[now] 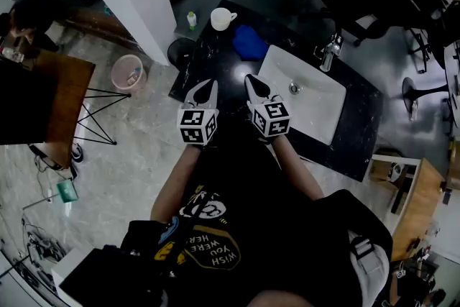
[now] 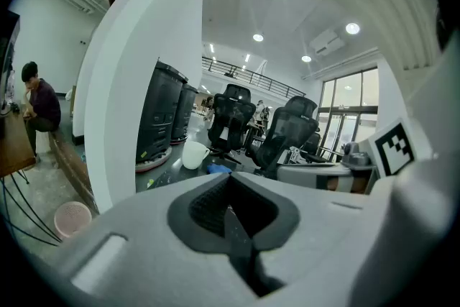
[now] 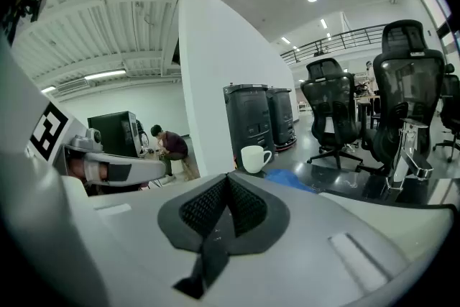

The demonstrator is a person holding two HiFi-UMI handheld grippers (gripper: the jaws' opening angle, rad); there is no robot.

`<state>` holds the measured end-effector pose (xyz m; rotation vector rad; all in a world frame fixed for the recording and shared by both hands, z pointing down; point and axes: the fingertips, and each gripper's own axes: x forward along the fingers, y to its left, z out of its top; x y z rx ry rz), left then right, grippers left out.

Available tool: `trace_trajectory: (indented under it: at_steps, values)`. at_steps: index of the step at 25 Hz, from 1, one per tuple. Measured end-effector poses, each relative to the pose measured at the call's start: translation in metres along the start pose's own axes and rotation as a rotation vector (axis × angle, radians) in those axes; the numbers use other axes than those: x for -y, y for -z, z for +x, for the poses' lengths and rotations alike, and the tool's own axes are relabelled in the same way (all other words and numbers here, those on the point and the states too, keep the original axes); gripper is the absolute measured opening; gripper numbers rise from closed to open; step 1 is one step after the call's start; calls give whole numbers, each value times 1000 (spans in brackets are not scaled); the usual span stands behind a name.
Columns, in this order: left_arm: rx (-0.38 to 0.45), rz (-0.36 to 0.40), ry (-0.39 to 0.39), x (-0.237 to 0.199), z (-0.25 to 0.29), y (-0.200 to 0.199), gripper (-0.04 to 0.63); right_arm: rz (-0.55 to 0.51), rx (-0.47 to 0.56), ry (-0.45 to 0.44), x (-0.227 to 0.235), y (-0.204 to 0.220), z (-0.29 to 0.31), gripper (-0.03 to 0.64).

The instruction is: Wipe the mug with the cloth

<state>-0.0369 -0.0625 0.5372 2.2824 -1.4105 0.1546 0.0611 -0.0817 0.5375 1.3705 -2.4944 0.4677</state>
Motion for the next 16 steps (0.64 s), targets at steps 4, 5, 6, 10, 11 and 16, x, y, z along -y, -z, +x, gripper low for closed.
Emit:
trace_trajectory:
  at_steps: [4, 5, 6, 10, 11, 16]
  values:
    - [-1, 7, -1, 0, 2, -2, 5, 5, 7, 14, 5, -1, -5, 3]
    - [1, 9, -1, 0, 2, -3, 5, 5, 8, 17, 6, -2, -6, 3]
    - [3, 12, -1, 1, 2, -4, 5, 5, 9, 19, 7, -2, -7, 3]
    - [14, 19, -4, 0, 2, -8, 5, 1, 9, 17, 9, -3, -7, 3]
    - [13, 19, -5, -1, 2, -8, 5, -3, 7, 16, 9, -3, -7, 3]
    - [-1, 2, -10, -7, 1, 0, 5, -7, -13, 14, 7, 8, -6, 3]
